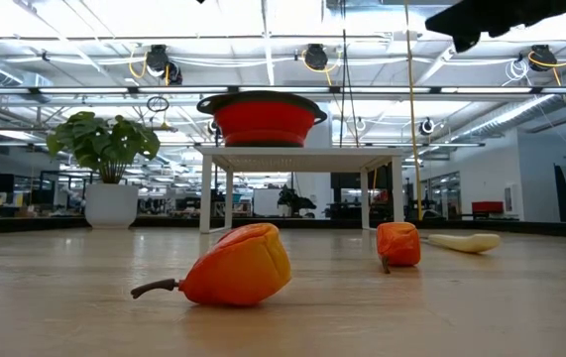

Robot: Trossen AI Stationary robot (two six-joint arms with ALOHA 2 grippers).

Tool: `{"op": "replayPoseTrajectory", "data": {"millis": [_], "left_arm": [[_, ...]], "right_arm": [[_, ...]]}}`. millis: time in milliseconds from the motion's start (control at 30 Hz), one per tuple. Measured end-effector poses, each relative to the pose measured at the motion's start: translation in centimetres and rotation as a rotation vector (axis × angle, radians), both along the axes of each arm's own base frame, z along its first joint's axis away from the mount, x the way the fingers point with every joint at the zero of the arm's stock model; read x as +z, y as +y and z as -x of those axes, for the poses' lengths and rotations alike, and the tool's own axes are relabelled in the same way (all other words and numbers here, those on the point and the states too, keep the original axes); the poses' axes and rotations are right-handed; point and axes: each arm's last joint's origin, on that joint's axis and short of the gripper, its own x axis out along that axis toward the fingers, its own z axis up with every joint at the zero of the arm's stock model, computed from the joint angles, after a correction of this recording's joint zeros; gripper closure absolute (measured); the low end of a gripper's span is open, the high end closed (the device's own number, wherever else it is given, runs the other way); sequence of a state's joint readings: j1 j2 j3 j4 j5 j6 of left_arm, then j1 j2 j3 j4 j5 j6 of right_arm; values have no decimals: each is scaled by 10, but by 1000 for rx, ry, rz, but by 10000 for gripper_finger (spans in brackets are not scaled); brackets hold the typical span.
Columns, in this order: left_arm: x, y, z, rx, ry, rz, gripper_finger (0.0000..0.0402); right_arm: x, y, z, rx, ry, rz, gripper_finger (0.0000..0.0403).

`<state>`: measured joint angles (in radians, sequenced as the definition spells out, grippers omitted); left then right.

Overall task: Pick & Place Fruit
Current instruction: Put the orange pear into the red strainer bowl on the shelf

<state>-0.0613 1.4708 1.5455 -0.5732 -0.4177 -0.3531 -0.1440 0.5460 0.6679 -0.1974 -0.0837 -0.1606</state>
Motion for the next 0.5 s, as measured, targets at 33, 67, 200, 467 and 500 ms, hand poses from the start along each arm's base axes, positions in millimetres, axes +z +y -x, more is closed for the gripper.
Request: {"op": "replayPoseTrajectory", "data": {"millis": [33,67,200,467,500], "left_arm": [[0,-3,0,-10,-1,2,388],[0,-6,0,-16,-3,7,393],[-1,-19,1,-50,3,11,397],[-1,-37,3,-121,9,-2,387],[-1,-39,3,-133,11,0,390]], "right_arm": [[-2,0,2,-1,-6,-6,403],[-4,1,5,-2,-11,-12,403],[-11,2,14,-3,-34,-23,403],[-28,4,28,-11,-72,-86,403],[-31,4,30,-11,-75,-86,403]]}}
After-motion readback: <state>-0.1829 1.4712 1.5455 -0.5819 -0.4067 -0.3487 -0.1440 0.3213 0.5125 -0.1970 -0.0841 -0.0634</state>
